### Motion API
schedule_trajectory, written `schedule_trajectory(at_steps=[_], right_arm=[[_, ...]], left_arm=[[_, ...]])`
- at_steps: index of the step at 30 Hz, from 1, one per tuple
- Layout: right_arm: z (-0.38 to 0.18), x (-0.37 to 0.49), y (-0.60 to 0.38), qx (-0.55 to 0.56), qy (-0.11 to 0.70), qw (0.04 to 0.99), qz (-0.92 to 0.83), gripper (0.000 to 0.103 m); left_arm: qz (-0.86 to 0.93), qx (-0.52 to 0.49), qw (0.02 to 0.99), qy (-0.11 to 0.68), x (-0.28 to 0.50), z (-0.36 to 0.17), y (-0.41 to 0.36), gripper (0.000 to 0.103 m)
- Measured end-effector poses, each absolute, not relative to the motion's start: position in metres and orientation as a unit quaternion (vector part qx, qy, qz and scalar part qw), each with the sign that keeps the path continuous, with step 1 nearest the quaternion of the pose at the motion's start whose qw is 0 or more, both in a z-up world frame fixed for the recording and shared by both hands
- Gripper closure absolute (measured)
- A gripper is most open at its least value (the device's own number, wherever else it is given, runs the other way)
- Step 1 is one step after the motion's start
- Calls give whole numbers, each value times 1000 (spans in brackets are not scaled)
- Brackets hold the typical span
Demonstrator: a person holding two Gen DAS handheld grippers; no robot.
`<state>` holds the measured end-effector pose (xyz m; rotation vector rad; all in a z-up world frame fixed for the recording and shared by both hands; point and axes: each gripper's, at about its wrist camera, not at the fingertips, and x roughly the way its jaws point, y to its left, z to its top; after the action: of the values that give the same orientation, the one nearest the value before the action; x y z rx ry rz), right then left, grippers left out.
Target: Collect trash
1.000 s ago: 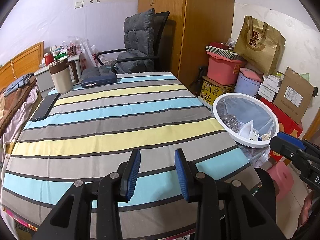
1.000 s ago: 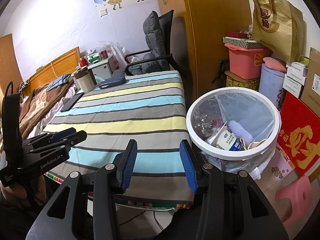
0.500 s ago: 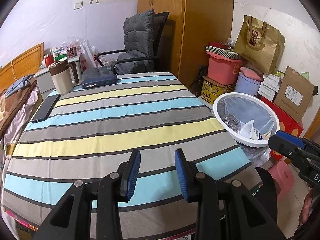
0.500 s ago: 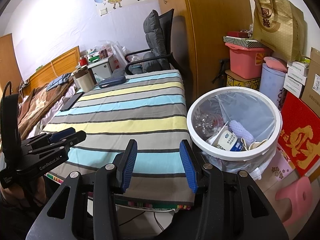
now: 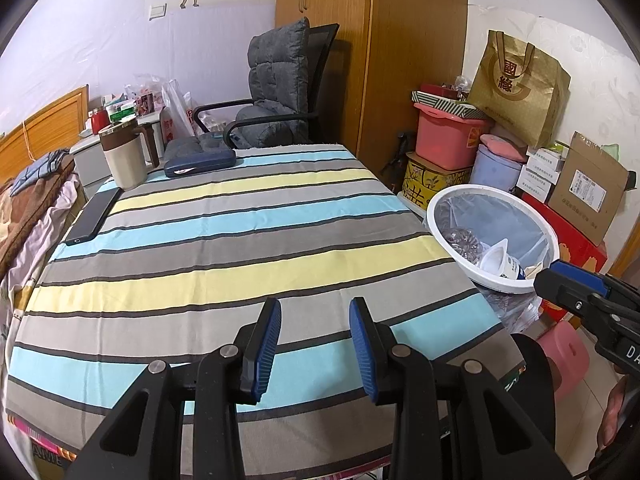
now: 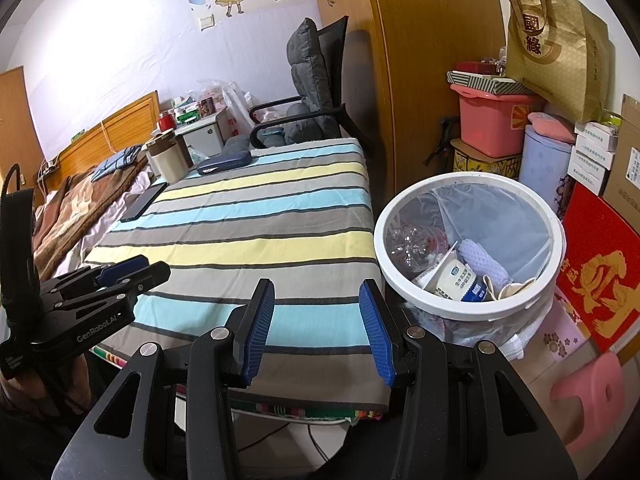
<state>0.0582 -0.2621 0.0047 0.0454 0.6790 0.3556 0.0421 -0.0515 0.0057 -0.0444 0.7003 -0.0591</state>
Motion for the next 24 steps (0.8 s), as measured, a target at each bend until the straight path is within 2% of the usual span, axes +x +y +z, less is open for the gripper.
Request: schedule_trajectory(at_steps=[24], right_arm=[[2,58,-261,24,335,926,172,56]], left_arm=[[-38,-19,934,354,42,2,-53,68]])
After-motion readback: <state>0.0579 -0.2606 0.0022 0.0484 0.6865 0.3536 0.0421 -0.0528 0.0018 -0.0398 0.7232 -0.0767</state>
